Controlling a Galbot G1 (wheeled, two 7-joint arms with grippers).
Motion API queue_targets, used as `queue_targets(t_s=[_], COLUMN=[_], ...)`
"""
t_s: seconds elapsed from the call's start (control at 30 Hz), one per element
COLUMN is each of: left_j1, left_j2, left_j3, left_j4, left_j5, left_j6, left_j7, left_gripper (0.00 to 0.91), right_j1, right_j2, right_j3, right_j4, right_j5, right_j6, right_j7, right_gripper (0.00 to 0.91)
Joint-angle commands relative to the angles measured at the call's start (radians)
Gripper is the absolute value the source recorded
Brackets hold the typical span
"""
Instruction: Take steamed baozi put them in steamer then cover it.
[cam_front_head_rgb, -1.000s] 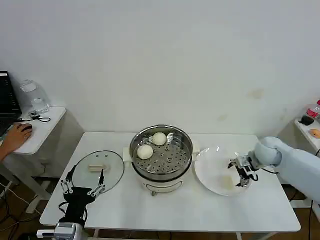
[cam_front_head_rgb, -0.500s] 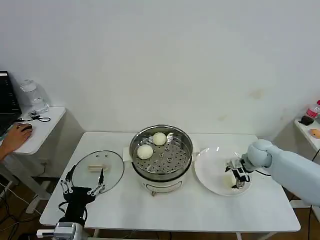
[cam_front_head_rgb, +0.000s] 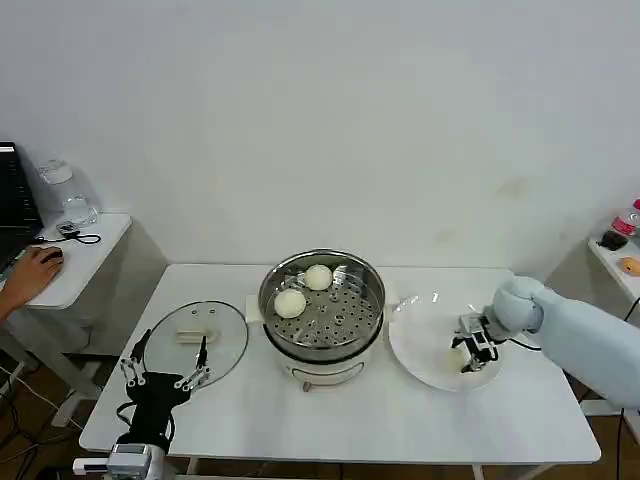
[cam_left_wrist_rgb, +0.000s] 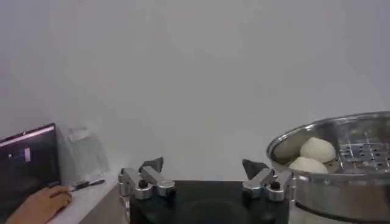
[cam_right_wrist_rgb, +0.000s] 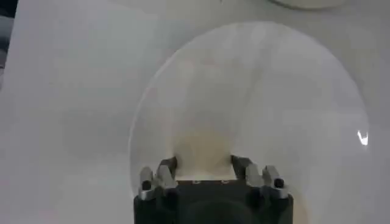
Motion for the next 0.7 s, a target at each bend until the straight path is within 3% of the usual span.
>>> queue_targets(t_s=[0.03, 0.33, 0.47, 0.7], left_j1=[-0.001, -0.003, -0.009, -0.009], left_j2=[0.004, 0.011, 0.017, 0.018], left_j3=[-0.003, -0.009, -0.016, -0.025], left_j4=[-0.006, -0.013, -0.013, -0.023], left_j5=[-0.003, -0.013, -0.022, -0.031], left_j6=[0.001, 0.003, 0.006, 0.007], left_j7=[-0.001, -0.001, -0.002, -0.002], left_gripper=[0.907, 0.907, 0.907, 0.907], right_j1=[0.187, 0.495, 0.66, 0.771], right_j2=[-0.035, 0.034, 0.139, 0.305], right_j3=[-0.042, -0.168, -0.238, -0.271], right_j4=[0.03, -0.017, -0.065, -0.137], right_j5=[0.063, 0.165, 0.214, 0.282], right_j6=[0.009, 0.021, 0.027, 0.019], right_j7=[-0.041, -0.052, -0.052, -0.044], right_gripper=[0.625, 0.625, 0.625, 0.635])
